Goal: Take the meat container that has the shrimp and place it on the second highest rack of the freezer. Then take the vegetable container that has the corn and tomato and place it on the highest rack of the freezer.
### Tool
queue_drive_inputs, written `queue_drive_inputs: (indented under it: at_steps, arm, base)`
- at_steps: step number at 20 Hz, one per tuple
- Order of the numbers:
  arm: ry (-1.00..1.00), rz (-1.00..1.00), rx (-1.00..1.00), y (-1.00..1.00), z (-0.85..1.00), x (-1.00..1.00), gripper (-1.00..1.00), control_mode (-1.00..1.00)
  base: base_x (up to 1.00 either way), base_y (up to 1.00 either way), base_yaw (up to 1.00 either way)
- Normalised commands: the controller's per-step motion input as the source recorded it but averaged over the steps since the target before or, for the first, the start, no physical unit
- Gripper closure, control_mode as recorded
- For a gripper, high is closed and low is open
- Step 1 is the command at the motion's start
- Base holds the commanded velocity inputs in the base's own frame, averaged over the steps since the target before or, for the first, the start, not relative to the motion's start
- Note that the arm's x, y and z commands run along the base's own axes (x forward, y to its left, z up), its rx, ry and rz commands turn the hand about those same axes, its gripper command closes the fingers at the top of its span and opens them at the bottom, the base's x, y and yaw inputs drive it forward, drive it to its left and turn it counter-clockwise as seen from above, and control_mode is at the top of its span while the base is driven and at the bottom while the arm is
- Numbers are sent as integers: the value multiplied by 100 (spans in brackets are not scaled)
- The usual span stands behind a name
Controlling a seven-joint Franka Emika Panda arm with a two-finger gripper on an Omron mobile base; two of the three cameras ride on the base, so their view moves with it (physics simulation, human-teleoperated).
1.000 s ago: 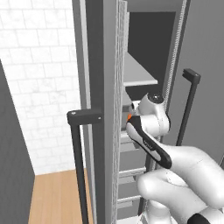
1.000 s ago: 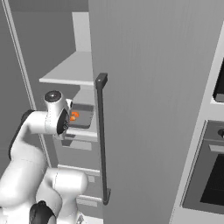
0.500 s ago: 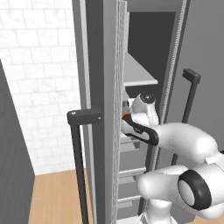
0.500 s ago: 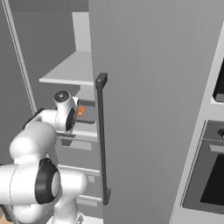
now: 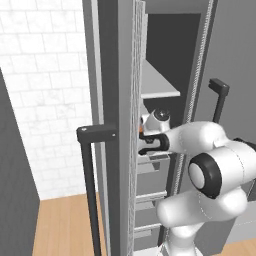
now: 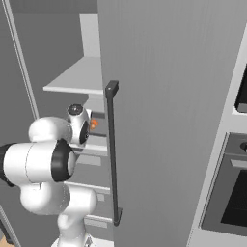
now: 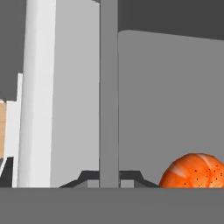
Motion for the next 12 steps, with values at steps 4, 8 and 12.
queue_drive_inputs:
  at_steps: [4, 8, 12]
  arm:
    - [0, 0, 0, 3, -20, 32, 100, -100]
    - [-2, 0, 0, 5, -13, 32, 100, -100]
    - [0, 0, 0, 4, -17, 37, 100, -100]
  base:
    - [0, 0, 0]
    - [0, 0, 0]
    - [0, 0, 0]
